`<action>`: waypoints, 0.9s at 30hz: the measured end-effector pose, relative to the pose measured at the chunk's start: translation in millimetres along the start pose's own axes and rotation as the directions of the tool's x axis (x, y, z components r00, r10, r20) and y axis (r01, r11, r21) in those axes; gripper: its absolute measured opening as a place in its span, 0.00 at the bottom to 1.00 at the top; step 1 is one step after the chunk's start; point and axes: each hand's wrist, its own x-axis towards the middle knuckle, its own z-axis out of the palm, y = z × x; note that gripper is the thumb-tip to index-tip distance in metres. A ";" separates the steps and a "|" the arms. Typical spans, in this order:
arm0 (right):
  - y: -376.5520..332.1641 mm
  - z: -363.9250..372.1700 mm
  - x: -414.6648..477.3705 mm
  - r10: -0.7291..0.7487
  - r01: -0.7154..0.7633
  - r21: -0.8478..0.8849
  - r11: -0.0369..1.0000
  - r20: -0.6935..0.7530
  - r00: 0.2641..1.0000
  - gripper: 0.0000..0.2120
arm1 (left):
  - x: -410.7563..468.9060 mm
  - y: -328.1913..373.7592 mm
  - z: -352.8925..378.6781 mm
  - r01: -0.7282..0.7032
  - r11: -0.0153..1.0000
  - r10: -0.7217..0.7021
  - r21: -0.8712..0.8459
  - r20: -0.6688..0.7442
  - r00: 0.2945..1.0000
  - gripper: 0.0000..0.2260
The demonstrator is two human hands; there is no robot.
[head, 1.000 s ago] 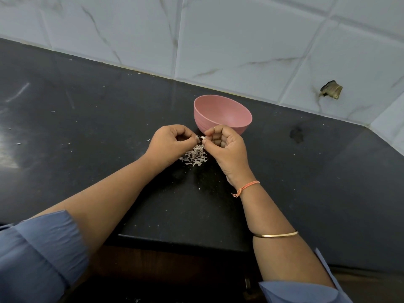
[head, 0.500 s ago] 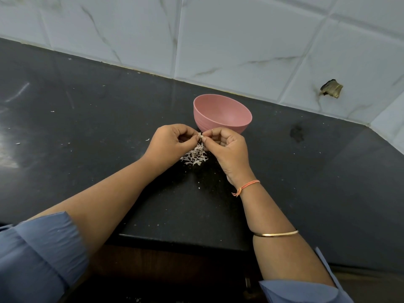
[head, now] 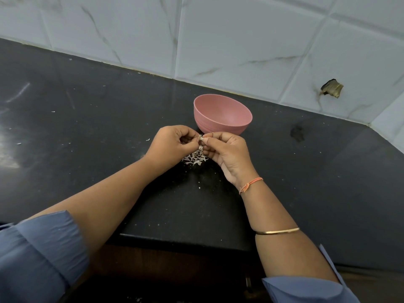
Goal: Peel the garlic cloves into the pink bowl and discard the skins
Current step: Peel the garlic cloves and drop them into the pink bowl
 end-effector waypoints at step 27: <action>-1.0 1.0 -0.5 0.015 -0.015 0.019 1.000 0.009 1.000 0.04 | -2.3 5.0 -0.6 -0.052 0.981 0.056 0.185 -0.017 0.998 0.03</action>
